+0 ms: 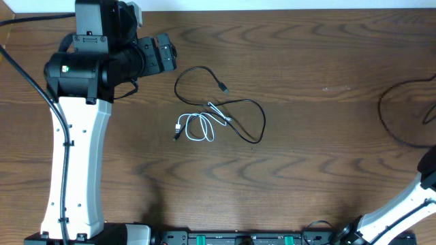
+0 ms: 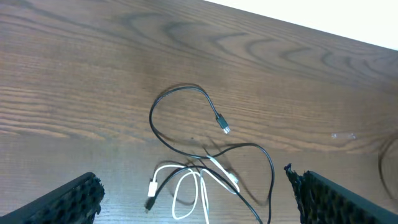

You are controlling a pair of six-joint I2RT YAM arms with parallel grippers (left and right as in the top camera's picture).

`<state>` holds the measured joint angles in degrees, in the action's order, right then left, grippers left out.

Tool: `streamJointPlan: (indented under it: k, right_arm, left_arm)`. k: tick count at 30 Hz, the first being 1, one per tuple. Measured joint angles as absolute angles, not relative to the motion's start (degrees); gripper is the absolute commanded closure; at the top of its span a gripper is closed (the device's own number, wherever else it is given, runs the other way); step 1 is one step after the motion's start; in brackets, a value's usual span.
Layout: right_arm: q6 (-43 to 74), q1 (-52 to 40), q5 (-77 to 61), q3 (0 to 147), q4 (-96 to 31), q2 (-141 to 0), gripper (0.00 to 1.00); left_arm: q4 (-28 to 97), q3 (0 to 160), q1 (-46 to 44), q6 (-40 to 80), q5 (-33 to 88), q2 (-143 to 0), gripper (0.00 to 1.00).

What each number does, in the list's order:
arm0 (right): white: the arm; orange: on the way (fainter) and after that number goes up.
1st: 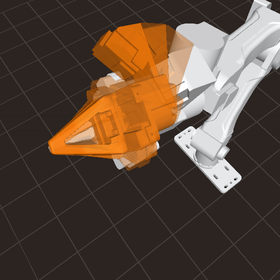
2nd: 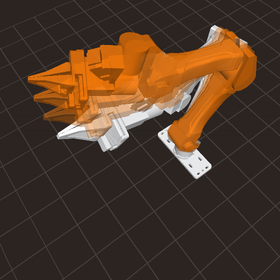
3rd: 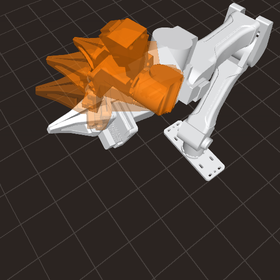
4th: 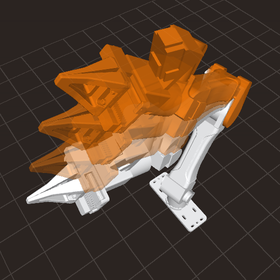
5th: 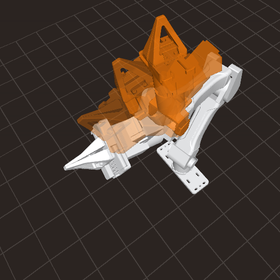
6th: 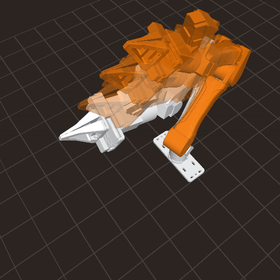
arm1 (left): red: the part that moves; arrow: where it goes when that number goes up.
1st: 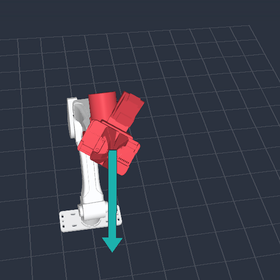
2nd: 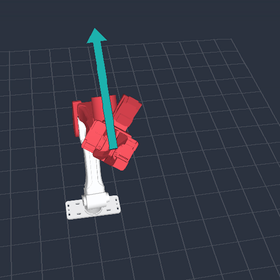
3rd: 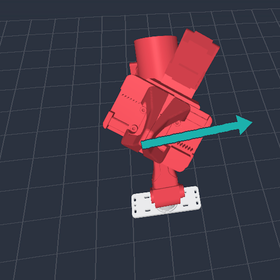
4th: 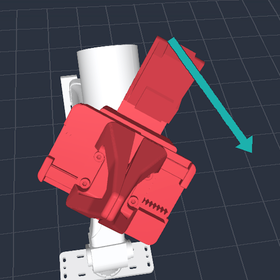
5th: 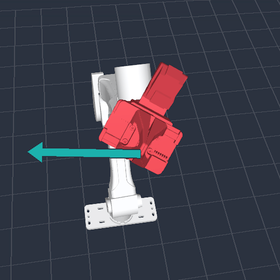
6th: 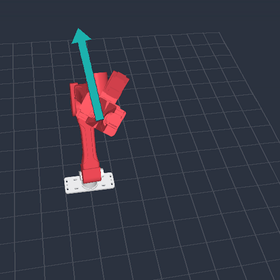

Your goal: Untangle cables

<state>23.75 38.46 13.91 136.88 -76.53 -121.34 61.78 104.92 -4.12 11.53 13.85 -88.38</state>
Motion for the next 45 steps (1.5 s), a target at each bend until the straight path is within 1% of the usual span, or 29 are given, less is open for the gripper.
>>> streamJointPlan:
  k: [4, 8, 17, 18, 19, 20, 21, 22, 23, 25, 33, 34, 35, 38, 41, 44, 45]
  right_arm:
    - [26.1, 39.5, 19.6, 138.3, -78.7, -118.2, 0.99]
    - [27.1, 40.2, 22.8, 136.8, -78.1, -117.0, 0.99]
    - [29.8, 40.2, 24.9, 117.7, -72.1, -118.1, 0.99]
    - [29.8, 40.2, 24.8, 115.6, -70.9, -118.3, 0.97]
    - [30.0, 40.2, 24.6, 113.7, -69.8, -118.5, 0.87]
    - [30.3, 40.2, 23.9, 111.9, -68.2, -118.6, 0.69]
    - [30.3, 40.2, 22.9, 110.4, -66.8, -118.6, 0.49]
    - [29.9, 40.2, 21.6, 109.1, -65.5, -118.6, 0.32]
    - [29.5, 40.2, 20.2, 108.0, -64.5, -118.6, 0.22]
    - [28.9, 40.2, 17.0, 106.6, -63.1, -118.6, 0.12]
    - [24.9, 40.2, 6.1, 107.5, -64.0, -118.6, 0.10]
    - [24.6, 40.2, 5.1, 108.8, -65.5, -118.7, 0.07]
    - [24.5, 40.2, 4.6, 109.9, -66.3, -118.7, 0.05]
    - [24.4, 40.2, 4.8, 116.1, -70.9, -118.7, 0.01]
    - [23.7, 40.2, 5.0, 123.2, -74.2, -118.7, 0.01]
    - [21.5, 40.1, 1.6, 129.8, -75.7, -118.5, 0.01]
    - [20.4, 40.1, -0.3, 131.5, -76.0, -118.5, 0.04]
  left_arm:
    - [62.6, 104.9, -4.1, 11.5, 13.8, -88.4, 0.00]
    - [62.6, 104.9, -4.1, 11.5, 13.8, -88.4, 0.00]
    - [62.6, 104.9, -4.1, 11.5, 13.8, -88.4, 0.00]
    - [62.6, 104.9, -4.1, 11.5, 13.8, -88.4, 0.00]
    - [62.6, 104.9, -4.1, 11.5, 13.8, -88.4, 0.00]
    - [62.6, 104.9, -4.1, 11.5, 13.8, -88.4, 0.00]
    - [62.6, 104.9, -4.1, 11.5, 13.8, -88.4, 0.00]
    - [62.6, 104.9, -4.1, 11.5, 13.8, -88.4, 0.00]
    - [62.6, 104.9, -4.1, 11.5, 13.8, -88.4, 0.00]
    - [62.6, 104.9, -4.1, 11.5, 13.8, -88.4, 0.00]
    - [62.6, 104.9, -4.1, 11.5, 13.8, -88.4, 0.00]
    - [62.7, 104.9, -4.1, 11.5, 13.8, -88.4, 0.00]
    - [62.7, 104.9, -4.1, 11.5, 13.8, -88.4, 0.00]
    - [62.8, 104.9, -4.1, 11.5, 13.8, -88.4, 0.00]
    - [62.8, 104.9, -4.1, 11.5, 13.8, -88.4, 0.00]
    - [62.8, 104.9, -4.1, 11.5, 13.8, -88.4, 0.00]
    - [62.8, 104.9, -4.1, 11.5, 13.8, -88.4, 0.00]
